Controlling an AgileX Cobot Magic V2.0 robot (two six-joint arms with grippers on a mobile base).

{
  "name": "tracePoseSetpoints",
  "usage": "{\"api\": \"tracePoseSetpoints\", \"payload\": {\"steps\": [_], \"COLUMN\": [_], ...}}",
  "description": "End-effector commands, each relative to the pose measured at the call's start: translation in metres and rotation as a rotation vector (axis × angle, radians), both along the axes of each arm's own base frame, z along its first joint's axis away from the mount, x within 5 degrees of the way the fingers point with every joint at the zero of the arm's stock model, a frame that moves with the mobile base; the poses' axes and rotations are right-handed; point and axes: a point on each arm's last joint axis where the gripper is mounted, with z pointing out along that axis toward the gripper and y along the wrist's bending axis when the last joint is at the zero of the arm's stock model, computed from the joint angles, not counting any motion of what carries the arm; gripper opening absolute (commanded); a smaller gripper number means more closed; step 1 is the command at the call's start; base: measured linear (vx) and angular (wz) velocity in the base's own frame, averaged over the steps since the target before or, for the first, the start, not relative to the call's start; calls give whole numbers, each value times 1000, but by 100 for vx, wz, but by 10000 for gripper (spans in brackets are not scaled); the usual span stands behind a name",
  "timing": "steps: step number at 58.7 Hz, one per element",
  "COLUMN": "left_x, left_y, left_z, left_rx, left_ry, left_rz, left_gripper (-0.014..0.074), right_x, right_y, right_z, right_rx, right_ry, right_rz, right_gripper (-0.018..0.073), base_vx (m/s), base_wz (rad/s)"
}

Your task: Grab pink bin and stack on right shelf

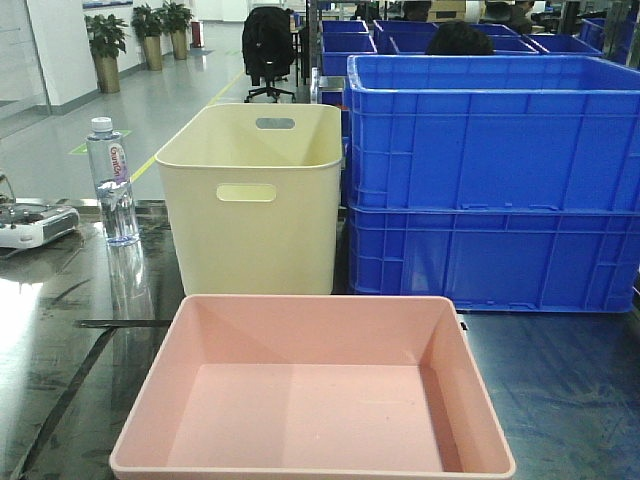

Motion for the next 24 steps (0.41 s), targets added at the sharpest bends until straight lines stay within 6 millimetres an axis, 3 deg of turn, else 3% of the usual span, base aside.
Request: {"api": "tracePoseSetpoints", "payload": {"steps": [1,24], "left_x": [1,1], "left_y": [0,0], "left_z": [5,5], "left_rx": [-23,-23], "left_ry": [-64,-64], "left_rz": [4,4], "left_gripper": [-8,-8], "right_x": [-1,-1], "right_y": [0,0], "right_z": [6,7], "right_rx": [-12,-12], "right_ry": [-80,-82], "right_rz": [-6,-6], "right_gripper": [-8,-8], "base_vx": [0,0], "base_wz": [0,0]}}
